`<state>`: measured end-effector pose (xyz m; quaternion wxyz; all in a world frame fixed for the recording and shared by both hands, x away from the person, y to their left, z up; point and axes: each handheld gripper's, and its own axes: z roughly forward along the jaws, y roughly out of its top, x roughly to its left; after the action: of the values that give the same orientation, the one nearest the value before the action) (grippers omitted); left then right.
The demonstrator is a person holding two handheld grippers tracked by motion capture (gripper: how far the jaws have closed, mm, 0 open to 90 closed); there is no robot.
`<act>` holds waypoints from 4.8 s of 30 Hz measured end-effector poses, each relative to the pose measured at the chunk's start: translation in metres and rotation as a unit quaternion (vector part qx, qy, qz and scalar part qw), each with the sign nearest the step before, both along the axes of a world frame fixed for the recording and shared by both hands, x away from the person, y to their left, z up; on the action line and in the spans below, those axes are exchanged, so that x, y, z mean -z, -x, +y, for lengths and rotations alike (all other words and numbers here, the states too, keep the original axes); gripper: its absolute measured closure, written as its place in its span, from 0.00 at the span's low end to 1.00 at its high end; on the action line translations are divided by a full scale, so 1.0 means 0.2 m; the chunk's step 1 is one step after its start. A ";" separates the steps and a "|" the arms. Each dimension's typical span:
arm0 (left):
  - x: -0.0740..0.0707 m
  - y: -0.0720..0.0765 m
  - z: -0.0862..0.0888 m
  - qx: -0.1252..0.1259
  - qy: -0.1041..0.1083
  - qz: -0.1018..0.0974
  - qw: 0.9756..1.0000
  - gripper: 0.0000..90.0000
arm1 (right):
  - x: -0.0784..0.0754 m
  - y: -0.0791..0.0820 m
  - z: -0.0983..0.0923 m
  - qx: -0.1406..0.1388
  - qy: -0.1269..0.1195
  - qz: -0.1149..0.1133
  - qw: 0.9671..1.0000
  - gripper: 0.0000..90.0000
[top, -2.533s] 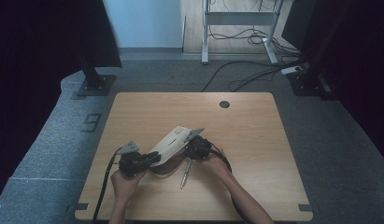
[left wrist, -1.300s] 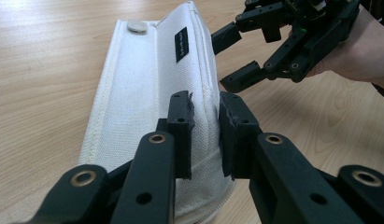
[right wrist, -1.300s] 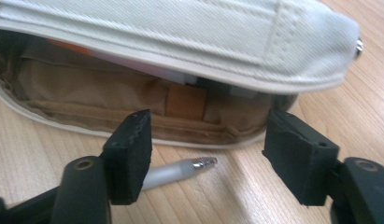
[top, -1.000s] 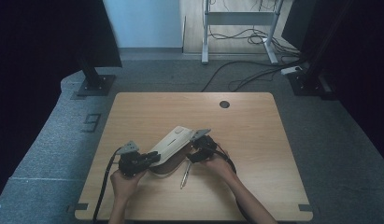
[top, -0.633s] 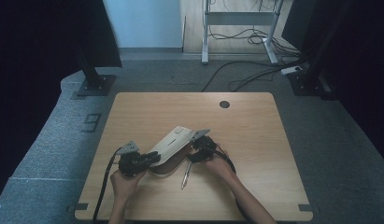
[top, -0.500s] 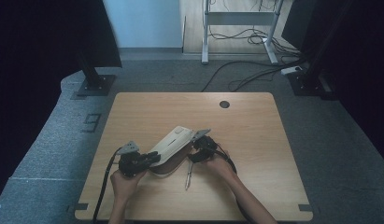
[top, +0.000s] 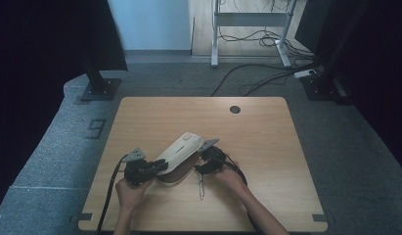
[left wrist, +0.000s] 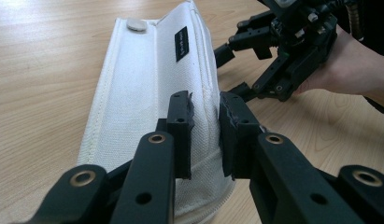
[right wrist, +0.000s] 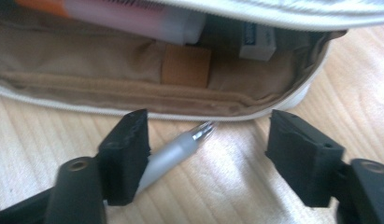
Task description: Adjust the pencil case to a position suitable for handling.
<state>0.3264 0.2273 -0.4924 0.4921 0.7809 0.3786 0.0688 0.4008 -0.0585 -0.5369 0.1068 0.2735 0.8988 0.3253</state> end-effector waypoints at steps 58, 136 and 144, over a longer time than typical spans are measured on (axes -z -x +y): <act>-0.02 0.02 0.00 -0.006 0.009 -0.011 1.000 0.85 | -0.14 0.01 0.13 -0.055 -0.022 0.029 0.998 0.87; -0.01 0.01 -0.01 0.004 0.001 -0.001 1.000 0.84 | -0.09 0.23 0.05 -0.074 0.014 -0.025 0.997 0.82; -0.01 0.01 -0.01 0.005 0.004 0.000 1.000 0.84 | -0.08 0.14 0.11 -0.074 0.020 -0.027 0.997 0.82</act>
<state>0.3240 0.2257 -0.4900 0.4955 0.7810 0.3747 0.0645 0.3732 -0.0365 -0.5206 0.1121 0.1956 0.9196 0.3217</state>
